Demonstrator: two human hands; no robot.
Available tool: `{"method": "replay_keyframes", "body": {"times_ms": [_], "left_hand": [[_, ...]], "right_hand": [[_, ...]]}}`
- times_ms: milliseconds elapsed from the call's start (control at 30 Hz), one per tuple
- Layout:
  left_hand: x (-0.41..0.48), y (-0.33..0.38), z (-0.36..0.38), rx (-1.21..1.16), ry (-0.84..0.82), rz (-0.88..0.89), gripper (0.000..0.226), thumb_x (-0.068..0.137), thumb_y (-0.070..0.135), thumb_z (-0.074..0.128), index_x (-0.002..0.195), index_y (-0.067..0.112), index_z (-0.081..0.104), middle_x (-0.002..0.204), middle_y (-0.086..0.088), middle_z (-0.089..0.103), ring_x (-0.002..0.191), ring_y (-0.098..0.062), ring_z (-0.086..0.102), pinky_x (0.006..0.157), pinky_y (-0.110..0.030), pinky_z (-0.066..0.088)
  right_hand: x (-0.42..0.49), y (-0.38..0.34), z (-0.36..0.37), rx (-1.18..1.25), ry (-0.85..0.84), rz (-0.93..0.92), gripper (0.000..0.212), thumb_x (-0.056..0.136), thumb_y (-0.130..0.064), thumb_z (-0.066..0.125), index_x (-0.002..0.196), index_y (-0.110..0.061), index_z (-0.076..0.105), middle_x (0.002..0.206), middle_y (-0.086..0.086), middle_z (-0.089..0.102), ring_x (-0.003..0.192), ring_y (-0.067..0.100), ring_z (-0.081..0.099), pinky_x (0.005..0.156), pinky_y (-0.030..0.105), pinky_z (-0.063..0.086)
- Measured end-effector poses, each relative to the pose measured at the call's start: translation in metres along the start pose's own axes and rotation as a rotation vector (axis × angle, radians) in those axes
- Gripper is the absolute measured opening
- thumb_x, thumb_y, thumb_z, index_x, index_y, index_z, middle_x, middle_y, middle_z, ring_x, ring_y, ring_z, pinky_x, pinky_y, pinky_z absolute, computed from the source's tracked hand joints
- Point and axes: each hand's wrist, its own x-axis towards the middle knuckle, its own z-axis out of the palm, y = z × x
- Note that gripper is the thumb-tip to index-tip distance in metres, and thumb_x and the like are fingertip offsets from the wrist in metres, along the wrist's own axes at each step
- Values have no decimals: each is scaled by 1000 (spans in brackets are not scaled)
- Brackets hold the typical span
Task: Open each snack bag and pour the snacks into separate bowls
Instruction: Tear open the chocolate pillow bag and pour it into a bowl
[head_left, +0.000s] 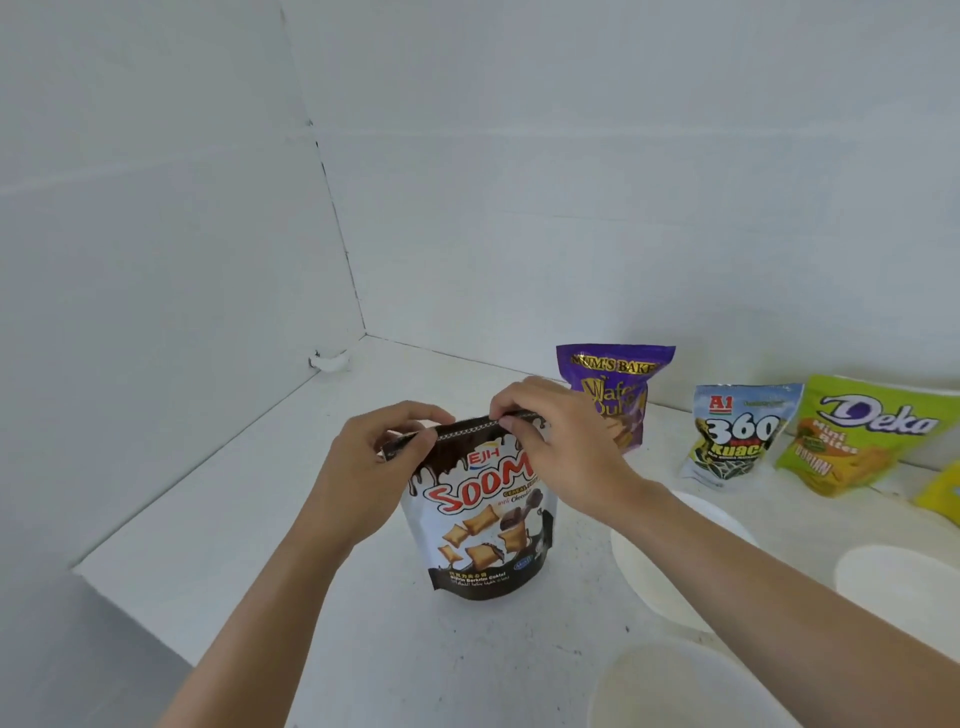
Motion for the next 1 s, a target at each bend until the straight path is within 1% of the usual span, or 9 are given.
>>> {"method": "replay_keyframes", "body": {"times_ms": [167, 267, 400, 500, 667, 767, 867, 900, 1000], "left_hand": [[-24, -7, 7, 20, -47, 18, 28, 102, 16, 56, 101, 38, 73, 94, 5, 75, 91, -14, 72, 66, -20, 57], [-26, -6, 8, 57, -55, 32, 24, 103, 18, 56, 106, 34, 73, 95, 6, 74, 93, -14, 71, 67, -17, 55], [-21, -2, 6, 95, -51, 42, 20, 101, 22, 58, 102, 30, 76, 91, 11, 76, 88, -15, 72, 69, -20, 55], [-18, -1, 5, 123, -35, 43, 19, 100, 23, 59, 102, 29, 77, 92, 11, 76, 87, -14, 72, 68, -20, 55], [-15, 4, 4, 80, -34, -17, 14, 98, 24, 63, 98, 31, 76, 89, 8, 77, 84, -14, 74, 69, -26, 58], [-9, 10, -2, 70, -109, -120, 13, 97, 29, 65, 93, 26, 77, 82, 5, 78, 81, -15, 75, 74, -30, 56], [1, 17, -8, 83, -222, -182, 19, 97, 32, 65, 91, 20, 79, 82, 1, 79, 83, -20, 76, 87, -39, 59], [4, 18, -9, 93, -252, -187, 20, 97, 33, 65, 92, 19, 79, 82, 1, 79, 83, -20, 76, 87, -39, 58], [7, 21, -9, 120, -308, -194, 24, 99, 36, 62, 94, 19, 79, 84, 2, 80, 81, -16, 77, 79, -29, 54]], "right_hand": [[-27, -3, 0, 20, -28, -23, 17, 95, -3, 59, 98, -18, 65, 93, -3, 65, 90, 11, 62, 70, 35, 56], [-32, -4, -2, 36, -10, -30, 16, 95, -4, 60, 102, -18, 66, 95, -3, 66, 93, 12, 63, 72, 36, 57], [-35, -2, -2, 37, 6, -30, 17, 95, -9, 63, 107, -18, 72, 99, -4, 68, 96, 11, 63, 75, 32, 57], [-34, 0, -3, 0, 32, -50, 18, 92, -10, 67, 107, -16, 75, 100, -3, 70, 97, 11, 62, 76, 35, 57], [-28, 0, -3, -31, 14, -101, 14, 90, -9, 70, 103, -14, 75, 97, -2, 72, 93, 12, 64, 76, 43, 56], [-21, -2, -4, -38, -43, -109, 11, 92, -9, 67, 100, -15, 71, 94, -4, 69, 88, 12, 64, 76, 42, 54], [-15, -3, -4, -37, -92, -114, 10, 93, -7, 65, 98, -15, 66, 92, -5, 66, 85, 12, 62, 74, 40, 53], [-13, -3, -3, -59, -90, -125, 10, 92, -7, 65, 98, -15, 66, 92, -5, 66, 85, 12, 61, 75, 41, 53], [-15, -2, 1, -117, -11, -170, 9, 90, -6, 67, 96, -12, 71, 91, -2, 71, 86, 14, 63, 78, 42, 53]]}}
